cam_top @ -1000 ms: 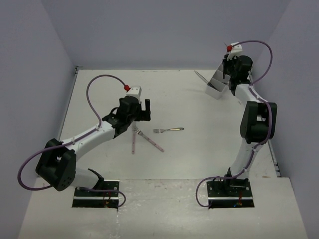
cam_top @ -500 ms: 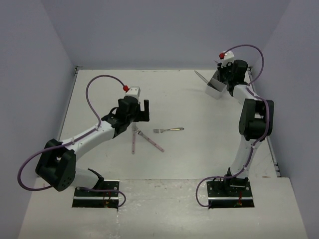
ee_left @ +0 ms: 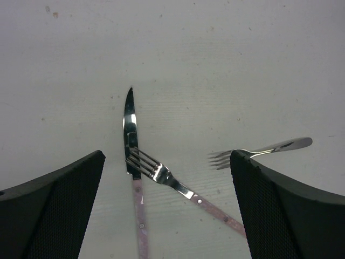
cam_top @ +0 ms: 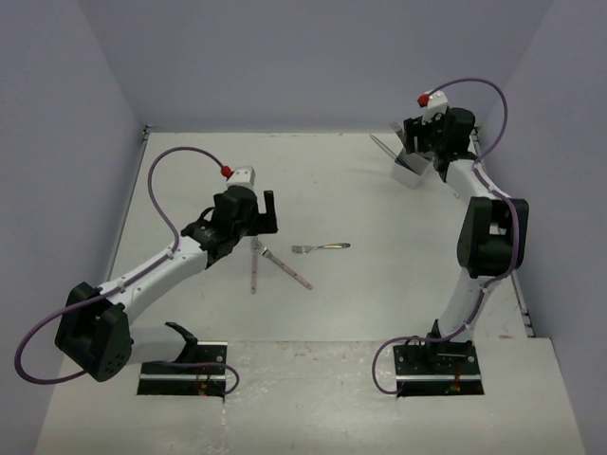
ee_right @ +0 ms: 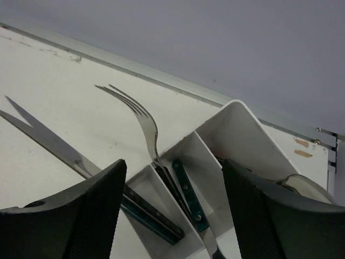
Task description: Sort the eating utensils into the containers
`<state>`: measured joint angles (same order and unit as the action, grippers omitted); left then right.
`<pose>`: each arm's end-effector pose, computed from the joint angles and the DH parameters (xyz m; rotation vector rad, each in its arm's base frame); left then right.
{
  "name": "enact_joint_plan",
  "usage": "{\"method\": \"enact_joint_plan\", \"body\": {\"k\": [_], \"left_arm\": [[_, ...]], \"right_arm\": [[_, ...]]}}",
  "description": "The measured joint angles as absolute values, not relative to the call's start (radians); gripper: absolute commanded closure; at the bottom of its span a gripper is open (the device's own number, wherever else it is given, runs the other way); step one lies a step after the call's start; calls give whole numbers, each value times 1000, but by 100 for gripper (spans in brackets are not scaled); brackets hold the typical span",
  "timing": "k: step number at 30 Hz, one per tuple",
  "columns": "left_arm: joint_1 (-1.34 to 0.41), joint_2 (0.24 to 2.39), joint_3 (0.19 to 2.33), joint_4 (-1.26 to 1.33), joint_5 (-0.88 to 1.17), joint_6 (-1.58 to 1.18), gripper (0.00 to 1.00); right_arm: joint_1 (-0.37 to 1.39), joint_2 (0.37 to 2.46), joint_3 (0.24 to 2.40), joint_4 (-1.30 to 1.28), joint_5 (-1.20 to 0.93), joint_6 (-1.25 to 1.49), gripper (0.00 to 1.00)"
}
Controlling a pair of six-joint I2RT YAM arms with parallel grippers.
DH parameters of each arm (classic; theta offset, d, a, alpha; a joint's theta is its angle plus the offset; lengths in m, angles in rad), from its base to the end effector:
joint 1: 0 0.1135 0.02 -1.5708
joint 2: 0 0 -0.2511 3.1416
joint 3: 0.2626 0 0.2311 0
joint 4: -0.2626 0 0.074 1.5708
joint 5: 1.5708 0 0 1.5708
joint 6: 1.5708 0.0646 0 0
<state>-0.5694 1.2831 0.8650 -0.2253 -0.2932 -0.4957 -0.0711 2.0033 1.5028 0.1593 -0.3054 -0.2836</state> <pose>0.2507 -0.1383 0.2370 -0.0809 2.1947 -0.2775 0.4778 -0.0146 0.2416 -0.4035 1.8525 0.0507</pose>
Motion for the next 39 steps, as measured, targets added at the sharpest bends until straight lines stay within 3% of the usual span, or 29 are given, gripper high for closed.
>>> {"method": "enact_joint_plan", "body": {"k": [1, 2, 3, 13, 27, 29, 34, 39], "left_arm": [[-569, 1277, 863, -238, -295, -511, 0], [-569, 1269, 859, -253, -298, -525, 0], [-569, 1261, 852, -270, -300, -543, 0], [-570, 1213, 696, -399, -218, -738, 0], [-723, 1573, 920, -463, -151, -900, 1], [-733, 1616, 962, -485, -155, -921, 5], [-743, 1715, 1035, -547, -172, -967, 31], [-762, 1800, 1127, -647, -242, -1000, 45]], "right_arm": [[-65, 1975, 1496, 153, -302, -278, 22], [-57, 1941, 1485, 150, -297, -270, 8], [-49, 1903, 1472, 147, -292, -259, 1], [176, 1460, 1187, 194, -32, -45, 1], [224, 1404, 1018, -94, 351, 253, 1], [224, 1370, 993, -112, 373, 264, 1], [224, 1283, 955, -114, 421, 277, 1], [224, 1253, 951, -113, 467, 278, 1]]}}
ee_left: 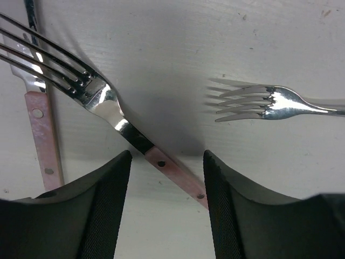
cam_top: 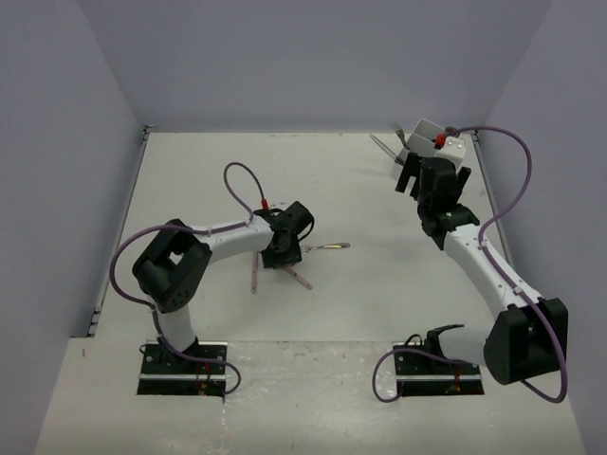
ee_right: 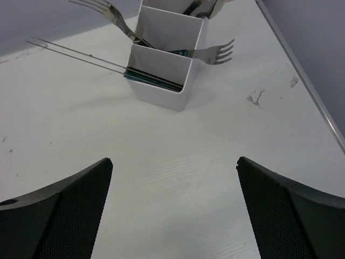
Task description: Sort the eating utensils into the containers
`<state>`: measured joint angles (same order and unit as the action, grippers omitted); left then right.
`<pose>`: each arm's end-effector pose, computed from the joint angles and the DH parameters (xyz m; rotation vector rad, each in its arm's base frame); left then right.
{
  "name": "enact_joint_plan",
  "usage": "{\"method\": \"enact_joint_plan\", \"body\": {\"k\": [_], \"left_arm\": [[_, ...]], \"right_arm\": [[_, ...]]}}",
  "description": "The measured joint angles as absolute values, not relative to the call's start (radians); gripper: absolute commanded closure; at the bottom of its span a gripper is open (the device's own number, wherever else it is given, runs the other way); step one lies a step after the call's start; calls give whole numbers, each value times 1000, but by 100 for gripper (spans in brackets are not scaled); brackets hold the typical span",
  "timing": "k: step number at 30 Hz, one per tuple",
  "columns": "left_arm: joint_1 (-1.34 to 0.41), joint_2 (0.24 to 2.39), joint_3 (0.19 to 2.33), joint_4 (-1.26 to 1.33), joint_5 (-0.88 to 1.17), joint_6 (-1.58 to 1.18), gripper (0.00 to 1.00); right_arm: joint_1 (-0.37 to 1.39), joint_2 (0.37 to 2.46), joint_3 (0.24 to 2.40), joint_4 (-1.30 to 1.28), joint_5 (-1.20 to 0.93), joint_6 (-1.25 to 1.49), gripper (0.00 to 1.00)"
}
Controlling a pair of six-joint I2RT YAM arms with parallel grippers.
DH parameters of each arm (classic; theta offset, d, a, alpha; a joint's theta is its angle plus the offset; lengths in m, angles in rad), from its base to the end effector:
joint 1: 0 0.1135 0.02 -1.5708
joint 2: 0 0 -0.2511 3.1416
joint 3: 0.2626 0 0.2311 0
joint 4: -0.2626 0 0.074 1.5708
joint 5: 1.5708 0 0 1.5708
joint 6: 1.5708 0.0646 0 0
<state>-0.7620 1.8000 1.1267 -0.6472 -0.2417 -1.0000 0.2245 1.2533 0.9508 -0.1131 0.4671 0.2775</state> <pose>0.2442 -0.2117 0.1333 -0.3744 2.7719 -0.0553 0.2921 0.0369 0.2897 0.3483 1.9104 -0.1316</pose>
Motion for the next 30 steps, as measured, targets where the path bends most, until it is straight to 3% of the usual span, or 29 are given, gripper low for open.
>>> {"method": "enact_joint_plan", "body": {"k": [4, 8, 17, 23, 30], "left_arm": [[-776, 1832, 1161, -703, -302, -1018, 63], [-780, 1842, 1174, -718, -331, -1038, 100], [-786, 1740, 1078, -711, -383, -1016, 100], [-839, 1424, 968, -498, -428, -805, 100], [-852, 1207, 882, -93, -292, -546, 100]], "right_arm": [[224, 1254, 942, -114, 489, 278, 1], [224, 1254, 941, -114, 507, 278, 1], [224, 1218, 920, -108, 422, 278, 1], [224, 1143, 841, -15, 48, 356, 1], [281, 1129, 748, 131, -380, 472, 1]]}}
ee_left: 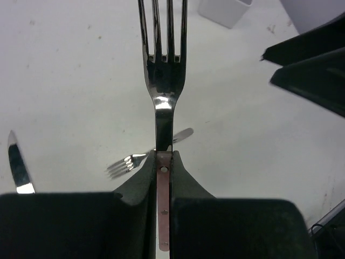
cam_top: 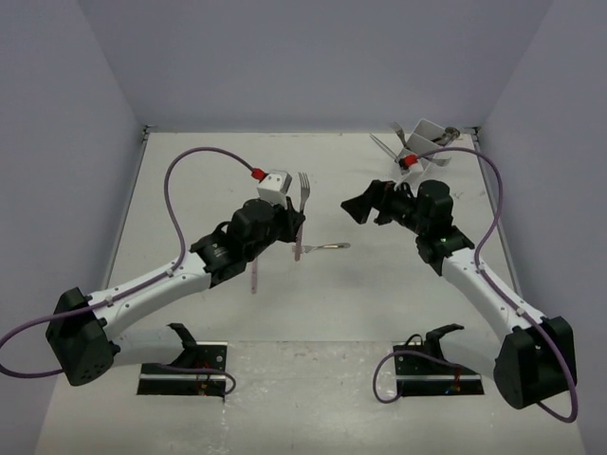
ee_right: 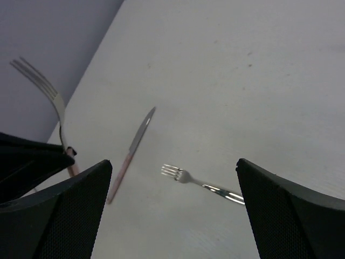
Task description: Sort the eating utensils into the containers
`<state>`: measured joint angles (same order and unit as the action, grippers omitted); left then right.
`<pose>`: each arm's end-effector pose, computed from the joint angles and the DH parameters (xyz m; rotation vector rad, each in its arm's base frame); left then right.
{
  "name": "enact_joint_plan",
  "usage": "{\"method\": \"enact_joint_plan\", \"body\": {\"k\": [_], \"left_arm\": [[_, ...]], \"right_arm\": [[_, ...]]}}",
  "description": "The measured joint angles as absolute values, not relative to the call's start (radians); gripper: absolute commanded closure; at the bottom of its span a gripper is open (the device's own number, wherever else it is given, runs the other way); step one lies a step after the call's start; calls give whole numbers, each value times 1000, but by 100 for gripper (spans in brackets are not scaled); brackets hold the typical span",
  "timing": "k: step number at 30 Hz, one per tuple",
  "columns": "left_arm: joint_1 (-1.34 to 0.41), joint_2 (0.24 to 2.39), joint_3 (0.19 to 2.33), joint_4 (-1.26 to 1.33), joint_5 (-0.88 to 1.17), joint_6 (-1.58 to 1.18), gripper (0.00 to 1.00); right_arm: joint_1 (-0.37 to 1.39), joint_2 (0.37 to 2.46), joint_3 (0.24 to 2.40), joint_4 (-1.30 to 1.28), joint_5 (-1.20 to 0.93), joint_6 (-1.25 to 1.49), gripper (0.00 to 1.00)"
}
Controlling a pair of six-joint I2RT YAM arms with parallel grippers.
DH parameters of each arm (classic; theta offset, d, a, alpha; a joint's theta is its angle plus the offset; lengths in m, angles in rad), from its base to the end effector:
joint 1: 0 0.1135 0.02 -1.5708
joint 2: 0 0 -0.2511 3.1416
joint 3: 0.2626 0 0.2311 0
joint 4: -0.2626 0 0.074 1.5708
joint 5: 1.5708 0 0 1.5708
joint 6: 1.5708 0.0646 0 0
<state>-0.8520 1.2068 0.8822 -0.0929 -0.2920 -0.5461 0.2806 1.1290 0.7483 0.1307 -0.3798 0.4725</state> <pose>0.2020 -0.2026 0.2787 0.1165 2.0192 -0.6160 0.2547 0.0983 0.2801 -0.0988 1.8894 0.8689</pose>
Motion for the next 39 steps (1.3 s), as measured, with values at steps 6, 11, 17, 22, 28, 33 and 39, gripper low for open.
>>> {"method": "enact_joint_plan", "body": {"k": [6, 11, 17, 22, 28, 33, 39], "left_arm": [[-852, 1211, 883, 73, -165, -398, 100], [-852, 1236, 883, 134, -90, -355, 100], [-860, 1245, 884, 168, -46, -348, 100], [-868, 1246, 884, 171, -37, -347, 100], [-871, 1255, 885, 172, -49, -338, 56], [-872, 1256, 898, 150, -114, -336, 0], [-862, 1242, 928, 54, -265, -349, 0]], "right_arm": [[405, 1102, 719, 230, -465, 544, 1], [501, 1092, 700, 331, -420, 595, 9], [553, 1106, 694, 400, -294, 627, 45], [598, 1150, 699, 410, -216, 612, 70], [633, 1180, 739, 406, -193, 578, 100], [625, 1199, 795, 334, -51, 448, 100], [421, 1306, 953, 304, 33, 189, 100]]}}
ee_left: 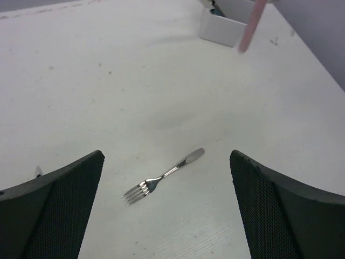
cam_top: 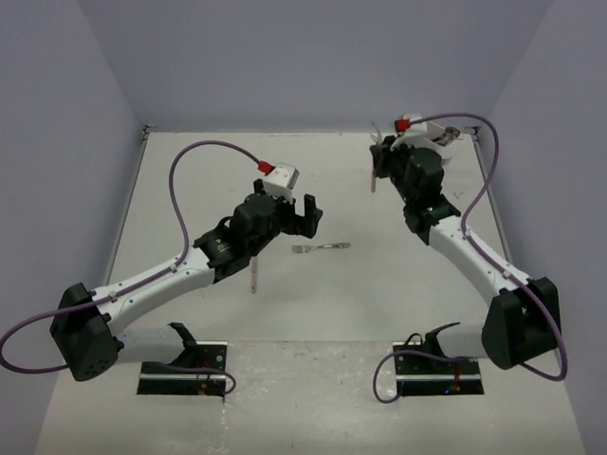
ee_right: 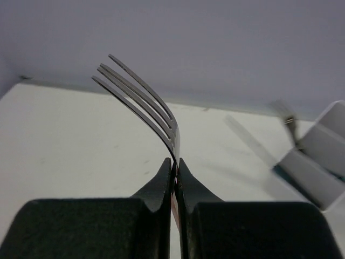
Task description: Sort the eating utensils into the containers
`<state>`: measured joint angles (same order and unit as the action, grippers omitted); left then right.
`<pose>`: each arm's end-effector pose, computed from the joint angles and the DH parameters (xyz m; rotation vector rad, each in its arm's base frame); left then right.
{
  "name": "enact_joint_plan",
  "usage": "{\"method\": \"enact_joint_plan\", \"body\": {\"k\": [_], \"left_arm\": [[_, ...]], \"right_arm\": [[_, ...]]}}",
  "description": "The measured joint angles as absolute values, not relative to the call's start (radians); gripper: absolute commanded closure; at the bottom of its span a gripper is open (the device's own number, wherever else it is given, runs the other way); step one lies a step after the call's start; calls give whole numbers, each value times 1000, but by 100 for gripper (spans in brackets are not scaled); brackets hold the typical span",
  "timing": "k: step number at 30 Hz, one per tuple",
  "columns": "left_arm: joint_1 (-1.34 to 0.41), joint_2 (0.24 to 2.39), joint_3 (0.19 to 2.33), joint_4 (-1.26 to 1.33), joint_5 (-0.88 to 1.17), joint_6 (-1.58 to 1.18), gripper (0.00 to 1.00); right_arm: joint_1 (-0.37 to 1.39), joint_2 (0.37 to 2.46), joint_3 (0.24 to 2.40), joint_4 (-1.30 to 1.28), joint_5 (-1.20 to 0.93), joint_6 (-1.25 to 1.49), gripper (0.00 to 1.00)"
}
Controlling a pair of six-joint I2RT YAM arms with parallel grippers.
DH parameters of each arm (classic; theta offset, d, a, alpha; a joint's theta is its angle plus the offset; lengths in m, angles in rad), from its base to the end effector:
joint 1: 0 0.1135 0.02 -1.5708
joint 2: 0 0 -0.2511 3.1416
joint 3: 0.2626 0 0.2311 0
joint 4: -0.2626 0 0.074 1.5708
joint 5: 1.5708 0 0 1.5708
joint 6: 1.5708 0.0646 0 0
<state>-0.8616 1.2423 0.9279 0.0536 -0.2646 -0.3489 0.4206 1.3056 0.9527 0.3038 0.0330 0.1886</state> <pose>0.2092 -0.2178 0.3040 0.2871 1.8434 -0.6080 0.2955 0.1298 0.3282 -0.1640 1.6297 0.4419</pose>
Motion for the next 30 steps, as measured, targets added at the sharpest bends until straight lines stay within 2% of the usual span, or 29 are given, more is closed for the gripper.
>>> {"method": "enact_joint_plan", "body": {"k": [5, 9, 13, 23, 27, 29, 30], "left_arm": [[-734, 1226, 889, -16, -259, -398, 0], [-606, 1227, 816, -53, -236, -443, 0], [-575, 1239, 785, -89, -211, -464, 0], [-529, 1326, 785, -122, -178, -479, 0], [-529, 1344, 785, -135, -168, -481, 0], [-527, 1346, 786, -145, -165, -482, 0], [-527, 1346, 786, -148, -163, -484, 0]], "right_arm": [[206, 1531, 1181, 340, 60, -51, 100], [147, 1737, 1378, 342, 38, -195, 100], [98, 1903, 1540, 323, 7, -259, 100], [17, 2069, 1639, 290, -58, -265, 100], [10, 2119, 1650, 261, -77, -254, 94], [9, 2128, 1650, 243, -84, -252, 82], [8, 2130, 1650, 237, -91, -251, 80]]}}
